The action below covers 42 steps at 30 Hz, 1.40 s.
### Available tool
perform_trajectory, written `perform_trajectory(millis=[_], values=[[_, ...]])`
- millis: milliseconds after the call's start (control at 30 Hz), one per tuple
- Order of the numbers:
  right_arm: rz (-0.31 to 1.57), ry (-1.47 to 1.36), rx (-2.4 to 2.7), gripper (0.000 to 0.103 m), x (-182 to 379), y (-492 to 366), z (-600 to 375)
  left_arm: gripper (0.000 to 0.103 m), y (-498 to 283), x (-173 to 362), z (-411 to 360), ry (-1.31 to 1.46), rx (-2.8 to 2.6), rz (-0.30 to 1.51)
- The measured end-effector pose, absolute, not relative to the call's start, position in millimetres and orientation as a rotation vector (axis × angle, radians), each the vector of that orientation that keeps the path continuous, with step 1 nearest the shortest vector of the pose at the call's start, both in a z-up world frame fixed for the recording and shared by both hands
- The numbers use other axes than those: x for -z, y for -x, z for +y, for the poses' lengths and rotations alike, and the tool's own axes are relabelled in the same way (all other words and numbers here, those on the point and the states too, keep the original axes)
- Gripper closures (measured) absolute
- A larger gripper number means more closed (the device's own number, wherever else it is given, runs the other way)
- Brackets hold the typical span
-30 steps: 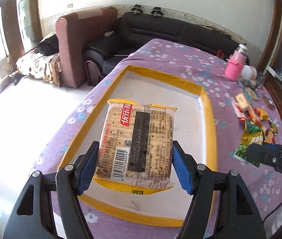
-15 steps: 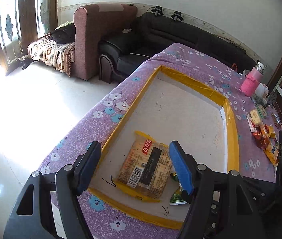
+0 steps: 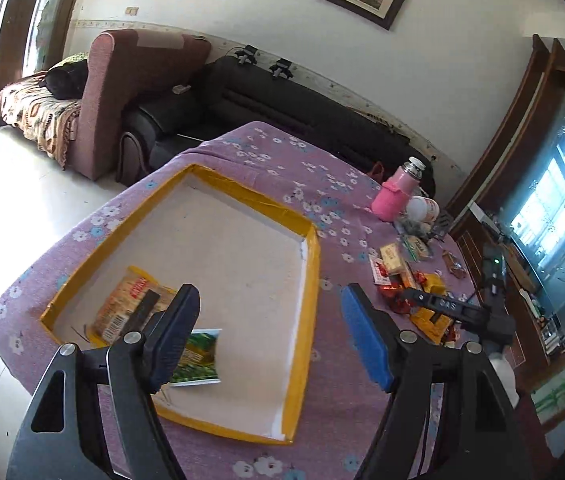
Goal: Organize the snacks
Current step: 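Carry both packs to the yellow tray and release them inside, then grasp the red candy bag with the left tool while the right tool grasps a white cake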
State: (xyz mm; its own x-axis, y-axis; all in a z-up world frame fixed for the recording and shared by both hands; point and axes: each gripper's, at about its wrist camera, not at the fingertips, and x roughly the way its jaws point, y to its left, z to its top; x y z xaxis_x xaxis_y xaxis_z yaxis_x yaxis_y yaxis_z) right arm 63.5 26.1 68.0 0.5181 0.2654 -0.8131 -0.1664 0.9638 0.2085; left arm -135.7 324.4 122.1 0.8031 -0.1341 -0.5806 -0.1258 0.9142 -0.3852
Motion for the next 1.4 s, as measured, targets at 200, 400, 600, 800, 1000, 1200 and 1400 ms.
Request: perform_trajectory(millis=[200, 400, 600, 800, 1000, 1200, 1400], values=[[1.084, -0.249, -0.243, 0.071, -31.2, -116.5, 12.4, 0.029, 131.4, -121.3, 292.3, 0.373, 0.054, 0.68], [1.221, -0.27, -0.583, 0.076, -22.2, -81.7, 47.3, 0.029, 122.5, -114.4, 276.4, 0.348, 0.073, 0.712], [1.061, -0.381, -0.486, 0.073, -73.4, -53.9, -35.4, 0.029, 111.8, -100.2, 257.7, 0.343, 0.147, 0.76], [0.873, -0.445, -0.329, 0.073, -148.2, -2.6, -137.8, 0.03, 119.3, -118.5, 250.1, 0.324, 0.23, 0.7], [0.647, -0.506, -0.301, 0.073, -259.3, 33.8, -198.3, 0.029, 135.0, -184.8, 276.6, 0.278, 0.113, 0.556], [0.427, -0.474, -0.269, 0.069, -387.9, 27.1, -217.7, 0.028, 151.6, -274.6, 311.6, 0.138, -0.143, 0.391], [0.492, -0.455, -0.207, 0.042, -385.7, -15.3, -209.2, 0.017, 141.1, -292.2, 308.4, 0.023, -0.275, 0.344]])
